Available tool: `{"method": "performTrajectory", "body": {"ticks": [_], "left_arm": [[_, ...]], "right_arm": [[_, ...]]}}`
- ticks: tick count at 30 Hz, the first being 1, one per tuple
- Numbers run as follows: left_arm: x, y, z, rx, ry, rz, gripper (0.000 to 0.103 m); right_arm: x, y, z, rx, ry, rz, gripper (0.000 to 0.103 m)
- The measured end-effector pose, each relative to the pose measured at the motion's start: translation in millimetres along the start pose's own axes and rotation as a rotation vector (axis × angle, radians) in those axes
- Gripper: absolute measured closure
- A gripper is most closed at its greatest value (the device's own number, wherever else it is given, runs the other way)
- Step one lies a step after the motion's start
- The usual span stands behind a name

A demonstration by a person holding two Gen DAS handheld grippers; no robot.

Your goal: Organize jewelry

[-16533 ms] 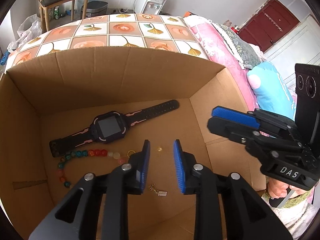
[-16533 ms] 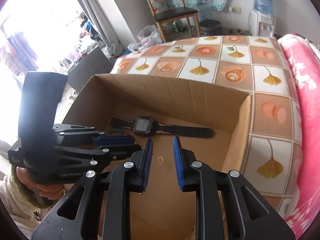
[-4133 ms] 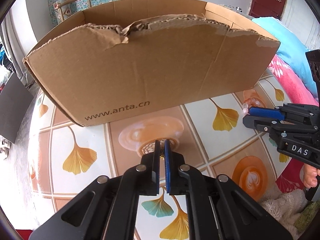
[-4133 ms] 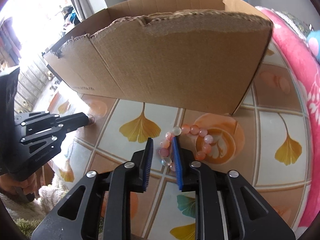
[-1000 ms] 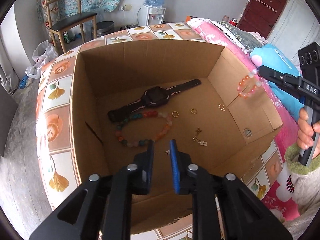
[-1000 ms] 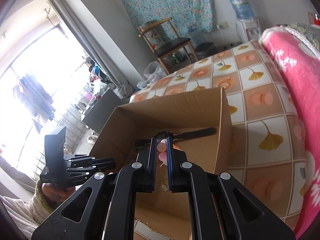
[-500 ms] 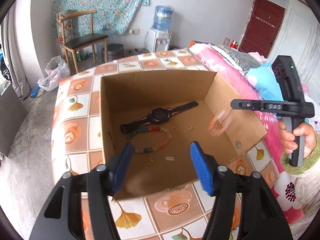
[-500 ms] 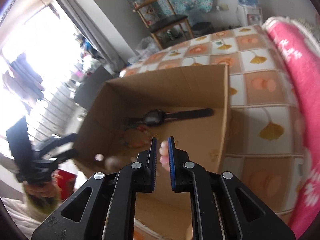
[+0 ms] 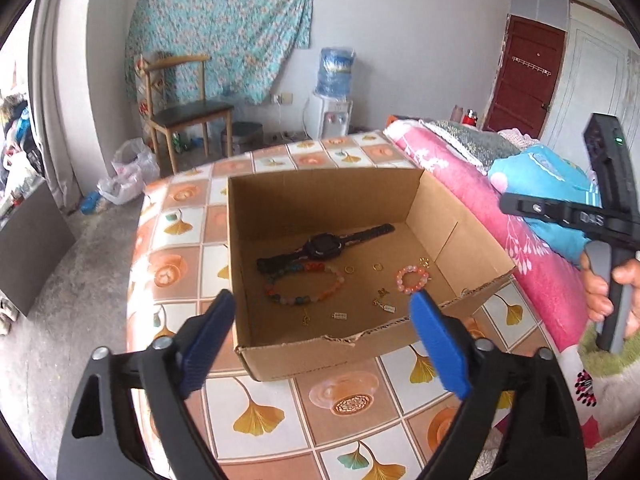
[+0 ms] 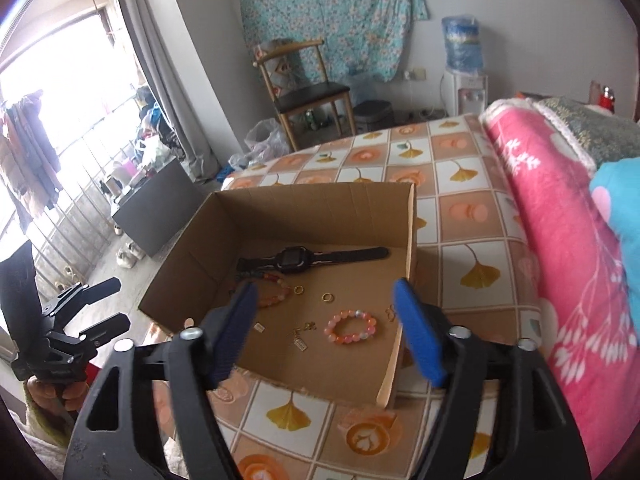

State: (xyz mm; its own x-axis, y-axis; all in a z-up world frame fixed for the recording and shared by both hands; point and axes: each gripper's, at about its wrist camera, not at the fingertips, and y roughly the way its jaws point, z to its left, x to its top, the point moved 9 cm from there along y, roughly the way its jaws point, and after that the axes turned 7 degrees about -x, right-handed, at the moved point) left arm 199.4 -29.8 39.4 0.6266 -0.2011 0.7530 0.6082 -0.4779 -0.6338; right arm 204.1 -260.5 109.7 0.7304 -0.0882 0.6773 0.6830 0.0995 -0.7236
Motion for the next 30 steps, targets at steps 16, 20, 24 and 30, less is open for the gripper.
{"method": "performTrajectory", "body": {"ticks": [16, 20, 24, 30], "left_arm": [[-14, -36, -4, 0.269, -0.041, -0.098, 0.005], [-20, -32, -7, 0.278, -0.053, -0.065, 0.005], [-31, -20, -7, 0.311, -0.071, 0.004, 0.005], [-48, -3, -2, 0.324, -0.134, 0.119, 0.005]], "right_arm": [[-54, -48, 17, -0.376, -0.092, -0.151, 0.008], [-65, -35, 18, -0.277, -0.015, -0.081, 0.008], [-78, -17, 16, -0.306, 0.0, 0.006, 0.008], [-86, -4, 14, -0.364, -0.009, 0.054, 0.008]]}}
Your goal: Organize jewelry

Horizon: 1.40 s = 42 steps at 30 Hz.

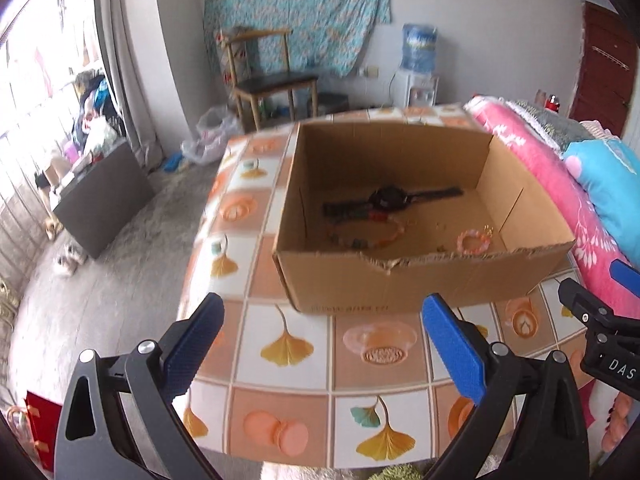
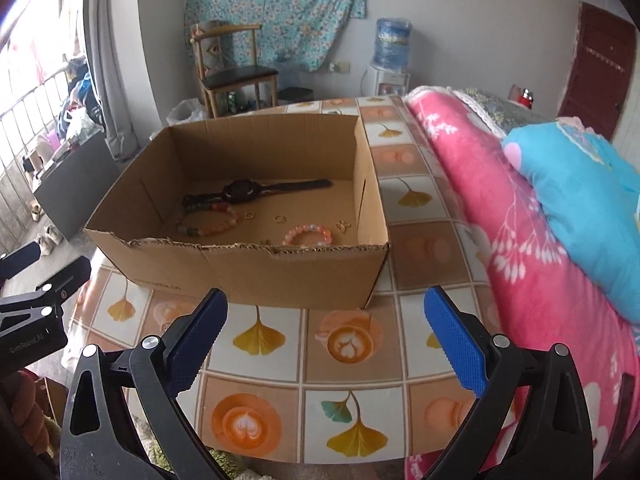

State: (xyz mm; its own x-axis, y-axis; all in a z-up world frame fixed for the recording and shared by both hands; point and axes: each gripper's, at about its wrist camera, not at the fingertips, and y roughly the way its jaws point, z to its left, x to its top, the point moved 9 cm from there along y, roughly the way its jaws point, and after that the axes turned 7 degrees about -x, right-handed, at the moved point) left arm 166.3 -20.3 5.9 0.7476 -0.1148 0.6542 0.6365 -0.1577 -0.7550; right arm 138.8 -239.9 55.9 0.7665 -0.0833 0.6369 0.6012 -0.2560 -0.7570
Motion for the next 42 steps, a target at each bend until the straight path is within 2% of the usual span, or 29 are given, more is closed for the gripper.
{"method": "performTrajectory", "body": {"ticks": [13, 42], "left_arm": [[-8, 13, 7, -0.031, -0.09, 0.081, 0.006], [-10, 22, 12, -0.049, -0.108, 0.104, 0.006]], "right_arm": [[-6, 8, 12, 0.011, -0.005, 0.052, 0.008], [-3, 13, 17, 0.04, 0.012, 0.079, 0.008]]}}
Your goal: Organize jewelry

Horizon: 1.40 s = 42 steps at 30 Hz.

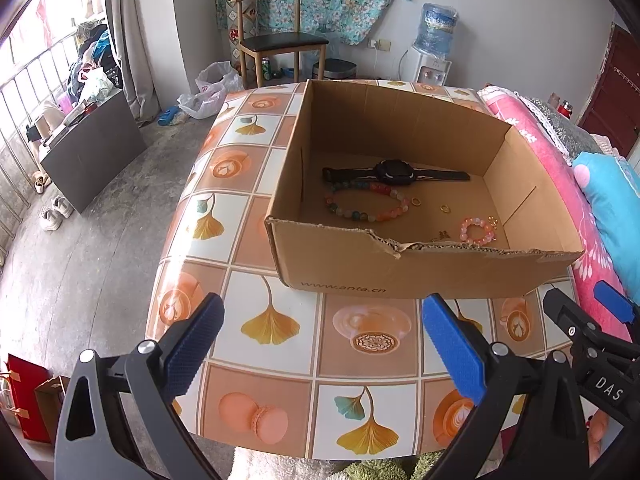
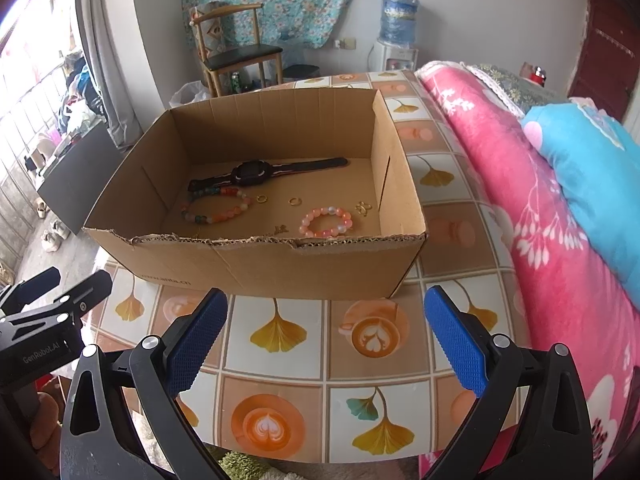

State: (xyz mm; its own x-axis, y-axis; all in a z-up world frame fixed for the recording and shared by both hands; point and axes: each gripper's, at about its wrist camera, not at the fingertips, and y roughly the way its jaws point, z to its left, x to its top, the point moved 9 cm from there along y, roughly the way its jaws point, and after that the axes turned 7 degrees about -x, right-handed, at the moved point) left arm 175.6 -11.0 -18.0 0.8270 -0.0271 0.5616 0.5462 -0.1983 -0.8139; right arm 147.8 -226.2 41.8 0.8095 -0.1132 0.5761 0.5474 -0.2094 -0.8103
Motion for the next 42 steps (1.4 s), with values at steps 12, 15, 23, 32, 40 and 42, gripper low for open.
{"method": "performTrajectory", "body": {"ticks": [12, 15, 23, 32, 40, 42], "left_arm": [[-0.5, -2.8, -4.1, -0.004, 0.008, 0.0, 0.005], [-0.6, -3.9, -4.7, -0.005, 0.008, -0.001, 0.006], [-1.0, -4.7, -4.2, -0.006, 0.004, 0.005, 0.005], [-0.9, -4.6, -3.8, -0.005, 0.005, 0.002, 0.005], [-1.4, -4.6, -4.2, -0.006, 0.007, 0.001, 0.005], [-1.4, -3.9, -4.1, -0.008, 0.008, 0.003, 0.005]], "right_arm": [[-0.2, -0.5, 0.5, 0.008, 0.004, -0.003, 0.008], [-1.7, -1.0, 1.6, 0.007, 0.001, 0.002, 0.008], [-4.8, -2.7, 4.2, 0.009, 0.003, 0.006, 0.008], [-4.6, -2.2, 4.3, 0.011, 0.002, 0.009, 0.008], [-4.4, -1.7, 4.5, 0.01, 0.005, 0.012, 0.008], [-4.3, -1.3, 4.5, 0.01, 0.007, 0.012, 0.008]]}}
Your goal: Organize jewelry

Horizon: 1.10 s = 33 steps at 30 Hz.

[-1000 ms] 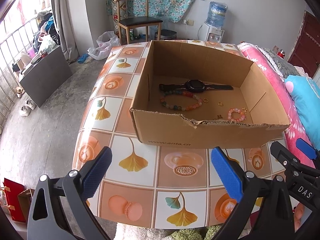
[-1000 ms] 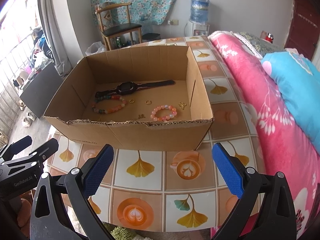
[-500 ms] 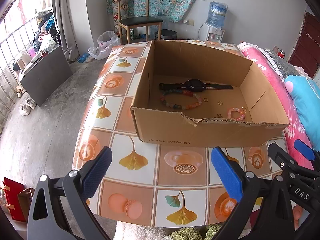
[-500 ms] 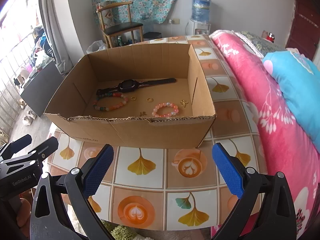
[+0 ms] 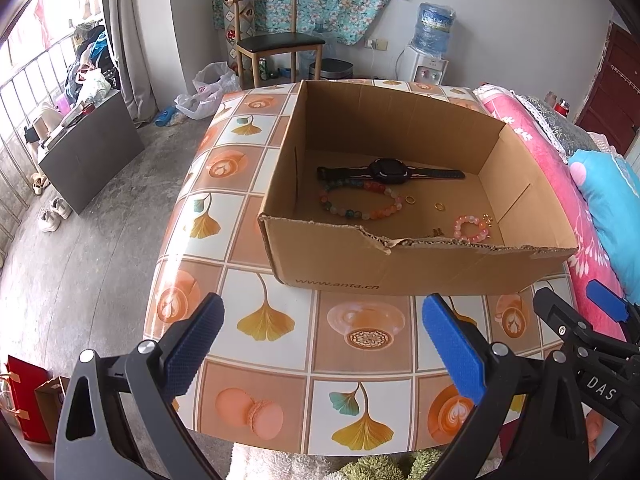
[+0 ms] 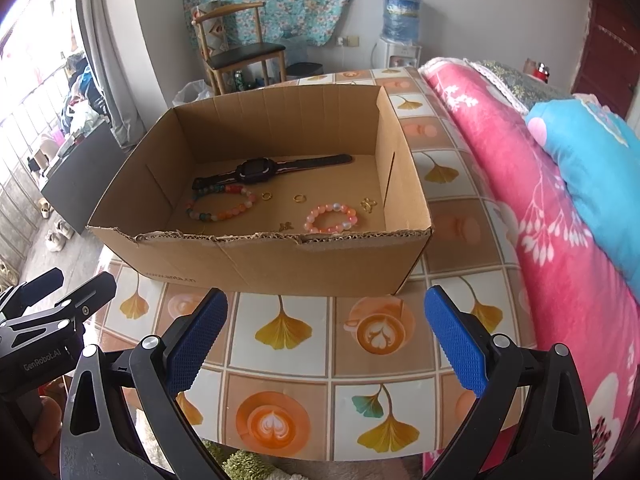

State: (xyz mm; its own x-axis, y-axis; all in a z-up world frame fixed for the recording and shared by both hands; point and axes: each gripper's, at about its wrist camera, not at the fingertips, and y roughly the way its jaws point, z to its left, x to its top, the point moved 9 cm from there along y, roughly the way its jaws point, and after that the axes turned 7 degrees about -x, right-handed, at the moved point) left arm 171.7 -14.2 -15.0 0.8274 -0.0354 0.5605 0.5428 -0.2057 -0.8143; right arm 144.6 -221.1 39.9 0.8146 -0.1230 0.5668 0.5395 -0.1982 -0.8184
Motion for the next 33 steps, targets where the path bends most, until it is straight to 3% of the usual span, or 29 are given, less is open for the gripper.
{"method": "performTrajectory", "body": {"ticks": [33], "left_arm": [[-1.5, 2.4, -2.1, 0.002, 0.002, 0.004, 0.005]], "right_arm": [[-3.5, 2.1, -3.7, 0.01, 0.009, 0.012, 0.008]]}}
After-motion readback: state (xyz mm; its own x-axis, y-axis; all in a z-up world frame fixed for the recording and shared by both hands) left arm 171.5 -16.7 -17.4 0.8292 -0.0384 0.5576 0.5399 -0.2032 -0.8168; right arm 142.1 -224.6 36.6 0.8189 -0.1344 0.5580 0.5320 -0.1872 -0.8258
